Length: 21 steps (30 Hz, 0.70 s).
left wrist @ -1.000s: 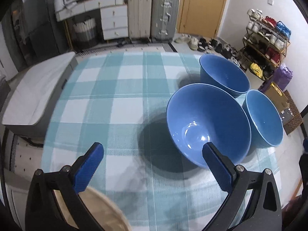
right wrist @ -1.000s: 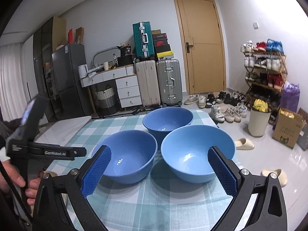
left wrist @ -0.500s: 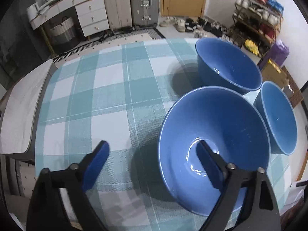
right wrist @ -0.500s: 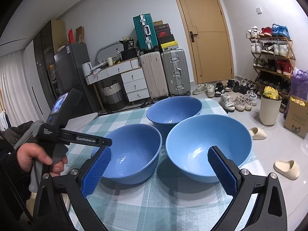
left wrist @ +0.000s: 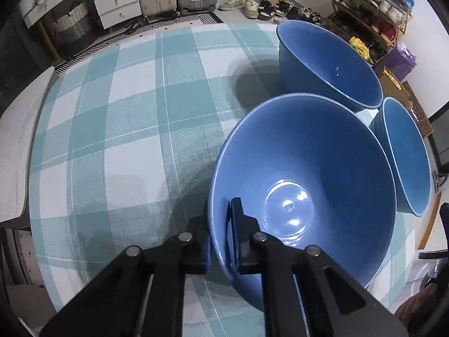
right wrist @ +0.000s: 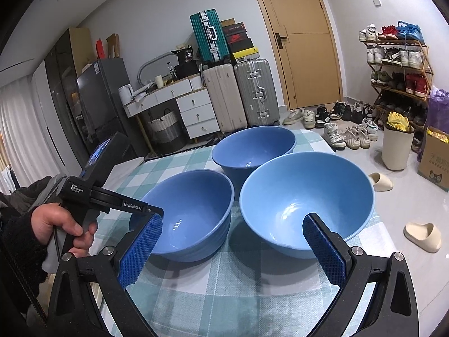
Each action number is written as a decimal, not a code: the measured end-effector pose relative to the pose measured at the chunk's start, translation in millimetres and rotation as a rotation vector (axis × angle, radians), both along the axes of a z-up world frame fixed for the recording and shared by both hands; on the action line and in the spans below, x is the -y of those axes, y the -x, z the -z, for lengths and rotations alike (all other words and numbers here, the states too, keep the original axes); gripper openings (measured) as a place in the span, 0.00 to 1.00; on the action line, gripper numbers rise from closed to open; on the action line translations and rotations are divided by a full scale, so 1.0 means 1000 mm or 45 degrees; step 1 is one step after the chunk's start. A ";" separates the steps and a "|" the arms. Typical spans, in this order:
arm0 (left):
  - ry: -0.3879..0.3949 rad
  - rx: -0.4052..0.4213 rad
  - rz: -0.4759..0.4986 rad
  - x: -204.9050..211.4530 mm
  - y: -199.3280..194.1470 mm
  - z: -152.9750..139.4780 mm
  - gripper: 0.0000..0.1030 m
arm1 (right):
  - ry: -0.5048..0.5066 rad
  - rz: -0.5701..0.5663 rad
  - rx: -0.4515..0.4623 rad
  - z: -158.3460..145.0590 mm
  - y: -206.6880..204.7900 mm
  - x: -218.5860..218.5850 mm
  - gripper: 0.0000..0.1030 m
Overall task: Organize plates and bowls
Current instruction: 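Close the left gripper on the blue bowl rim while the right gripper grips the opposite rim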
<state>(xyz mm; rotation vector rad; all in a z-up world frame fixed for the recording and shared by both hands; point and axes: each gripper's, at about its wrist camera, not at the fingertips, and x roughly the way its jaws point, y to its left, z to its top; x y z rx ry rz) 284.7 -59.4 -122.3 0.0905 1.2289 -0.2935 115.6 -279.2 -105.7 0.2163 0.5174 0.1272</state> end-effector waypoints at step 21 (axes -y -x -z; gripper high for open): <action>-0.007 -0.031 0.063 -0.036 0.040 -0.003 0.08 | -0.027 -0.114 -0.262 0.015 -0.020 -0.037 0.93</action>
